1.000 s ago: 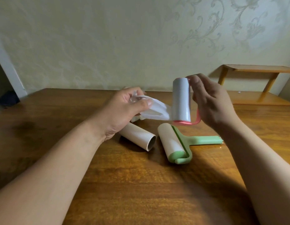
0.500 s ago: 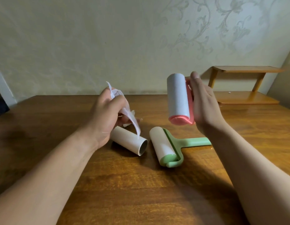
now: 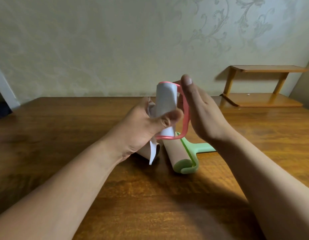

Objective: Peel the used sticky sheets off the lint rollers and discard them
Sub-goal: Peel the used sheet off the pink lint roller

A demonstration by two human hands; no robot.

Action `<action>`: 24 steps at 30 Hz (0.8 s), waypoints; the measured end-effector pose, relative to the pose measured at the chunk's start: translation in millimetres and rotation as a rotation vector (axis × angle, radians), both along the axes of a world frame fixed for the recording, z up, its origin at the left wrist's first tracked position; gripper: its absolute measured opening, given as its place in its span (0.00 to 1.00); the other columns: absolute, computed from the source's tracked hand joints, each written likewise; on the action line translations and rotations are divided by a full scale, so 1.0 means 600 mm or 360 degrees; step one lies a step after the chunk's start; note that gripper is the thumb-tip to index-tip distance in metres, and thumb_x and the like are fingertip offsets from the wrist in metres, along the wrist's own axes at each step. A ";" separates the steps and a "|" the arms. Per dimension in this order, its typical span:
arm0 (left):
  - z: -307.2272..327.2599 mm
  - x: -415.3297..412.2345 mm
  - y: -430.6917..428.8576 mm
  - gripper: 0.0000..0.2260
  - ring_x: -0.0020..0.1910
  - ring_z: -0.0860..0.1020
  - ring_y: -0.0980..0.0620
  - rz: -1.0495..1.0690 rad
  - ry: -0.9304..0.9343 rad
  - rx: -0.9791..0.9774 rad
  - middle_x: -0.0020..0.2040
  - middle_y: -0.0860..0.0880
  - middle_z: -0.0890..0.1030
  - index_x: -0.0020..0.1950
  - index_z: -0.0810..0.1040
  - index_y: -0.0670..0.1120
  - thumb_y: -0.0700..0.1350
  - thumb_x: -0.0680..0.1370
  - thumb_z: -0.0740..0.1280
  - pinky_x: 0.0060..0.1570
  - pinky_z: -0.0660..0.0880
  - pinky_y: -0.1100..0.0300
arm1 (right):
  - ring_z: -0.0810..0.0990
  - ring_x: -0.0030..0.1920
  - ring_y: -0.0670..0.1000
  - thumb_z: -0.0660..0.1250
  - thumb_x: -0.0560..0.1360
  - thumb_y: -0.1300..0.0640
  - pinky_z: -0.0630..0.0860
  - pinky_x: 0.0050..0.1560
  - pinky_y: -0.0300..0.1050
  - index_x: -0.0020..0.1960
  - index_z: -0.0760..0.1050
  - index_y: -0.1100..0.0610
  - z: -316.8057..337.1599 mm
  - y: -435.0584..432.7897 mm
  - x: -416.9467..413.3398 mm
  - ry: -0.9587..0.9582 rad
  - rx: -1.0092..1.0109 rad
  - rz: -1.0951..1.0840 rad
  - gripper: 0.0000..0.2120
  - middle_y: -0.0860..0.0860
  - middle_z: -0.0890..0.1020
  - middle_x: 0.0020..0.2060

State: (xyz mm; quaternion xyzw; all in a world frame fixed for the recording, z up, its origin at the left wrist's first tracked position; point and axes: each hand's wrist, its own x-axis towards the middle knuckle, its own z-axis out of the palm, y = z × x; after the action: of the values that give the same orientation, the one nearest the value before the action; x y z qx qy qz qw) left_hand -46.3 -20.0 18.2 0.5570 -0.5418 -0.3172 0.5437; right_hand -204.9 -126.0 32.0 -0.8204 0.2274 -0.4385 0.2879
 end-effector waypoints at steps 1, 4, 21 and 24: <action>0.003 0.001 0.003 0.51 0.45 0.86 0.61 0.0023 0.0004 0.0012 0.45 0.58 0.85 0.63 0.78 0.46 0.82 0.55 0.77 0.47 0.81 0.61 | 0.70 0.35 0.44 0.49 0.89 0.36 0.67 0.38 0.40 0.47 0.73 0.60 0.000 -0.002 0.000 -0.0039 0.0048 0.0020 0.30 0.45 0.72 0.35; 0.010 0.018 0.007 0.48 0.44 0.81 0.52 0.0097 0.0140 0.0031 0.43 0.52 0.80 0.60 0.80 0.42 0.86 0.66 0.64 0.57 0.75 0.51 | 0.73 0.39 0.47 0.55 0.88 0.37 0.70 0.42 0.46 0.50 0.76 0.58 0.001 -0.014 -0.007 -0.0111 0.0126 0.0029 0.26 0.48 0.75 0.39; 0.012 0.069 -0.004 0.17 0.47 0.85 0.47 0.0177 0.0772 -0.0063 0.52 0.41 0.86 0.60 0.82 0.42 0.55 0.88 0.64 0.43 0.85 0.54 | 0.81 0.54 0.56 0.52 0.89 0.43 0.77 0.56 0.55 0.64 0.79 0.52 -0.044 -0.127 -0.055 0.0695 0.0114 -0.0556 0.21 0.53 0.84 0.57; 0.011 0.072 -0.001 0.11 0.45 0.86 0.48 0.0132 0.0708 -0.0120 0.48 0.46 0.86 0.52 0.81 0.47 0.54 0.78 0.74 0.42 0.85 0.56 | 0.80 0.55 0.55 0.54 0.88 0.44 0.74 0.52 0.52 0.67 0.81 0.48 -0.054 -0.135 -0.047 0.0958 0.0116 -0.0637 0.19 0.53 0.85 0.62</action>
State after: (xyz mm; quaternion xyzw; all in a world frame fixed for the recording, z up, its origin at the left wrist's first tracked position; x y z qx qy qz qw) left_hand -3.3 -20.8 24.9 0.4745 -0.3966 -0.3892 0.6827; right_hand -233.3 -207.1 -0.4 -0.8412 0.4736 -0.2168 0.1454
